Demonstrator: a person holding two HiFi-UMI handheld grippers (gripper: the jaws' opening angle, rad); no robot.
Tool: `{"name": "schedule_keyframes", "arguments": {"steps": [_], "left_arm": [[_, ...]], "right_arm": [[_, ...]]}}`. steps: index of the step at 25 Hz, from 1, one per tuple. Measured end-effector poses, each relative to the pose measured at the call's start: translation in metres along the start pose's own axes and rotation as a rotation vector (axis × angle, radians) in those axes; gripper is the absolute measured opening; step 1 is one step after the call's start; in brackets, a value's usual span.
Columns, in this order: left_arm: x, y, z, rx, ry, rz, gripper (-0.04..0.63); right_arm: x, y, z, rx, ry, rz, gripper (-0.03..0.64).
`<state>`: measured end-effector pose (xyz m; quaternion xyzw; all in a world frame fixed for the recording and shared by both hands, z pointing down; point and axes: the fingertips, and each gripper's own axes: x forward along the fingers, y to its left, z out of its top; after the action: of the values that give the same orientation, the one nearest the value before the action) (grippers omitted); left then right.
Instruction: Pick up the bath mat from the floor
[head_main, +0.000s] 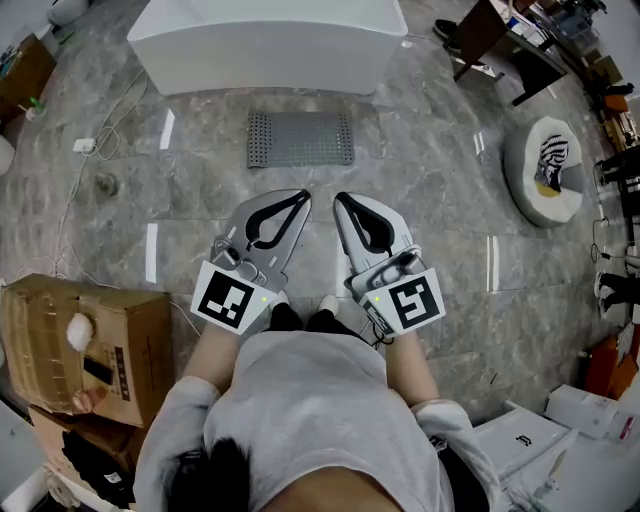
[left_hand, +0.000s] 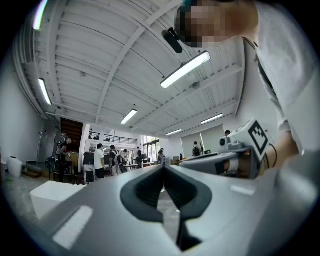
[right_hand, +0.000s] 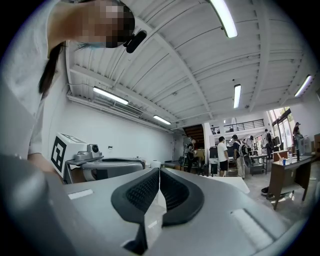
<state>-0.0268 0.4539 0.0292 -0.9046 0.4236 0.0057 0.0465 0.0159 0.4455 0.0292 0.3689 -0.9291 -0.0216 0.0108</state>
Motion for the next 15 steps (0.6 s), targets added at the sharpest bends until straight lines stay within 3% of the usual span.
{"name": "schedule_keyframes", "arguments": {"steps": [9, 15], "left_arm": [[-0.002, 0.029, -0.011, 0.021, 0.002, -0.024, 0.002], [0.024, 0.042, -0.018, 0.020, 0.009, -0.012, 0.002]], "right_arm": [[0.020, -0.006, -0.006, 0.018, -0.011, -0.061, 0.003], [0.031, -0.036, -0.010, 0.003, -0.003, -0.069, 0.005]]}}
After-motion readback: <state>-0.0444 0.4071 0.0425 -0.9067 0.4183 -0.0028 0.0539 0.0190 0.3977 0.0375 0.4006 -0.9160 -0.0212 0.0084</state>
